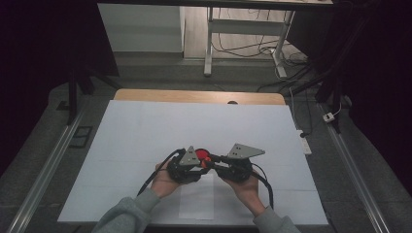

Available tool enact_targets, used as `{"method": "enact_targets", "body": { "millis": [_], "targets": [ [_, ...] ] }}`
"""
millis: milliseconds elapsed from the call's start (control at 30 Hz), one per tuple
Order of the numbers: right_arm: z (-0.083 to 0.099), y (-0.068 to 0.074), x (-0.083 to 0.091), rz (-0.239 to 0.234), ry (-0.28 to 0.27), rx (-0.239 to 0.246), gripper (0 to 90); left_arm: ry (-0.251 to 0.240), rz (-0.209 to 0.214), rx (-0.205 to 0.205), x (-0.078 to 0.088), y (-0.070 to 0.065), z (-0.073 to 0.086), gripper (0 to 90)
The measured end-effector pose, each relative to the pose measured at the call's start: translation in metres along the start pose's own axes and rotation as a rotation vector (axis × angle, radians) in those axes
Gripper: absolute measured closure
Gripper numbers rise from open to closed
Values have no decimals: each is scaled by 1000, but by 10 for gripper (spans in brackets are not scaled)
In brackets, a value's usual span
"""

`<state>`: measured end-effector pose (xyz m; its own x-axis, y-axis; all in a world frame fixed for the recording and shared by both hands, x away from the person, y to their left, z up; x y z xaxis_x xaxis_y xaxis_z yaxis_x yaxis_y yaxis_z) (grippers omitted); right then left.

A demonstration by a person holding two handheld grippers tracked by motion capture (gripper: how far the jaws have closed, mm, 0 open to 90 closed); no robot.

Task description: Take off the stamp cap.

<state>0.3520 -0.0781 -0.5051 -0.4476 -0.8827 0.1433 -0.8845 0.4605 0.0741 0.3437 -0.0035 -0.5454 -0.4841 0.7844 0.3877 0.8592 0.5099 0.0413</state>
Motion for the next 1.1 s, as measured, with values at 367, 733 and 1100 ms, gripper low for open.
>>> {"method": "enact_targets", "body": {
  "millis": [367,733,1100],
  "targets": [
    [1,0,0,1,4,4,721,-2,-4,-16,0,0,1,648],
    [3,0,0,7,6,-13,723,2,-9,-26,0,0,4,652],
    [5,-1,-1,16,2,-29,724,21,-14,-45,-1,1,7,653]
  ]
}}
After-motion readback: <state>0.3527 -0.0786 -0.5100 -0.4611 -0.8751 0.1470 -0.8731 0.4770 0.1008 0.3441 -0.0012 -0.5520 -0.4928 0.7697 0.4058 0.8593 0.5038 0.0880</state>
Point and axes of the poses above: each handheld gripper's, and its own axes: x roughly backward along the jaws, z roughly out of its underside, y roughly to its left, the point moved 9 cm from there along -x, roughly forward along the jaws, and after that the axes turned 15 degrees about -y, right-handed, at the moved point
